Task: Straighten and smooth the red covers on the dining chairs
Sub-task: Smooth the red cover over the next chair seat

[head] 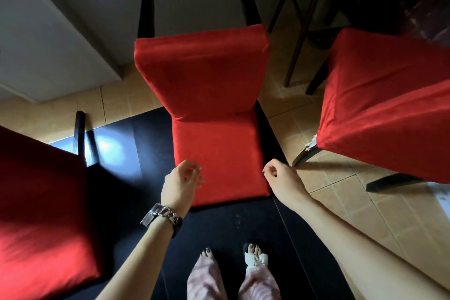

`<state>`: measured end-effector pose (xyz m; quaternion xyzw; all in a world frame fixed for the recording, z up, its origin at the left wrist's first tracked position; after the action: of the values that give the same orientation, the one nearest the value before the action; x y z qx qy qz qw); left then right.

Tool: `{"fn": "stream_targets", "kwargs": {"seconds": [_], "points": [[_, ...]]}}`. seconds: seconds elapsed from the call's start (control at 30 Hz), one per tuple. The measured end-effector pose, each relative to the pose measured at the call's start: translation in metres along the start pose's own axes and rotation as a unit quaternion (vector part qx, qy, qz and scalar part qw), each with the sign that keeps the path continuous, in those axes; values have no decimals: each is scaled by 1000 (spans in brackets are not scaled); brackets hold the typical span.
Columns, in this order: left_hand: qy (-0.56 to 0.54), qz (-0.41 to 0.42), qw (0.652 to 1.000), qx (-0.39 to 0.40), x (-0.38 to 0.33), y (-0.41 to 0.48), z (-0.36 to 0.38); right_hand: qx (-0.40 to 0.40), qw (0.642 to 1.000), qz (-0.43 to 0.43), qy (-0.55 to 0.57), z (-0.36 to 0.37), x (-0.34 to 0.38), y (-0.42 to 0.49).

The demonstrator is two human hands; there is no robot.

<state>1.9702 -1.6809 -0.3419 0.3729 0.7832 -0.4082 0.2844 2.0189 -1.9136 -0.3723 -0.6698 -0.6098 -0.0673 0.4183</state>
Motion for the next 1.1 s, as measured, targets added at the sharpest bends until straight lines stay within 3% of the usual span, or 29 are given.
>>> {"fn": "stream_targets", "kwargs": {"seconds": [0.23,0.43,0.73,1.1], "points": [[39,28,999,13,39,42,17,-25,999,-20,-29,42,-10,32],[101,14,995,-17,98,74,58,-15,979,-152,-139,102,-48,62],[148,21,988,-40,210,120,114,8,963,-110,-244,185,-138,121],[202,55,972,-107,312,197,171,-37,950,-146,-274,263,-204,203]]}}
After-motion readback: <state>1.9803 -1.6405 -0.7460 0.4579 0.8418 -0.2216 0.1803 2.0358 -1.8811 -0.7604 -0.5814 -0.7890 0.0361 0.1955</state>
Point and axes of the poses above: each hand's wrist, its own y-axis towards the middle knuckle, its own z-axis out of the palm, x = y × z, the point moved 2 cm from there along y, towards the middle knuckle
